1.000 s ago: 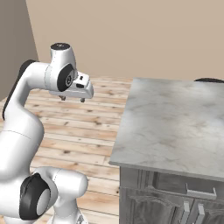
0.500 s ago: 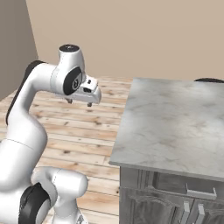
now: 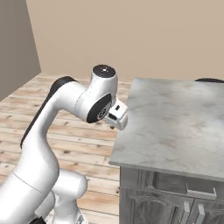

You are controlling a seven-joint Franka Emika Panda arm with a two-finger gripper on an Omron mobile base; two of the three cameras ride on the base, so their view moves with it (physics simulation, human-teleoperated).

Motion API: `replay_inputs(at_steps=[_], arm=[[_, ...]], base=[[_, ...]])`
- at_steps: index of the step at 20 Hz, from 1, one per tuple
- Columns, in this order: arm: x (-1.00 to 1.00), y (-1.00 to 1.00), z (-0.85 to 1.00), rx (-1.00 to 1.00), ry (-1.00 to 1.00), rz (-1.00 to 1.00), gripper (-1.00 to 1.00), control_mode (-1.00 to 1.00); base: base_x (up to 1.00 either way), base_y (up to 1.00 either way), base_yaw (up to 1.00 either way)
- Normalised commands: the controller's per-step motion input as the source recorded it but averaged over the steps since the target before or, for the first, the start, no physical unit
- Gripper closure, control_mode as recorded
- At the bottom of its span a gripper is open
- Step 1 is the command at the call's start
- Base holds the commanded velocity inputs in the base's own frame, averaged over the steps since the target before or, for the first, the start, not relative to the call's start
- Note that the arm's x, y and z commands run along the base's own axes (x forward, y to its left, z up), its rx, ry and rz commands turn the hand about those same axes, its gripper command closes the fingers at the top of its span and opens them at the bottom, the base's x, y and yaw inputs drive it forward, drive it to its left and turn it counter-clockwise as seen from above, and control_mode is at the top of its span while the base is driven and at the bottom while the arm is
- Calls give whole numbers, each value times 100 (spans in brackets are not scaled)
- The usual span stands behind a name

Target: Take the pizza cutter from the drawer on the right and place it on the dining counter for cutting.

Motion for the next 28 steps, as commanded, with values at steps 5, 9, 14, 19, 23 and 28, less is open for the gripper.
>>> replay_inputs(at_steps=[5, 9, 14, 19, 23, 28], arm=[[-81, -97, -21, 17, -9, -33, -100, -100], [-65, -93, -34, 14, -6, -39, -100, -100], [-36, -83, -47, 15, -7, -39, -100, -100], [-3, -73, -57, 20, -11, -36, -100, -100], [0, -68, -61, 23, -17, -33, -100, -100], [-1, -71, -57, 22, -21, -33, -100, -100]], base=[[0, 0, 0], [0, 0, 0], [0, 0, 0], [0, 0, 0], [0, 0, 0], [0, 0, 0]])
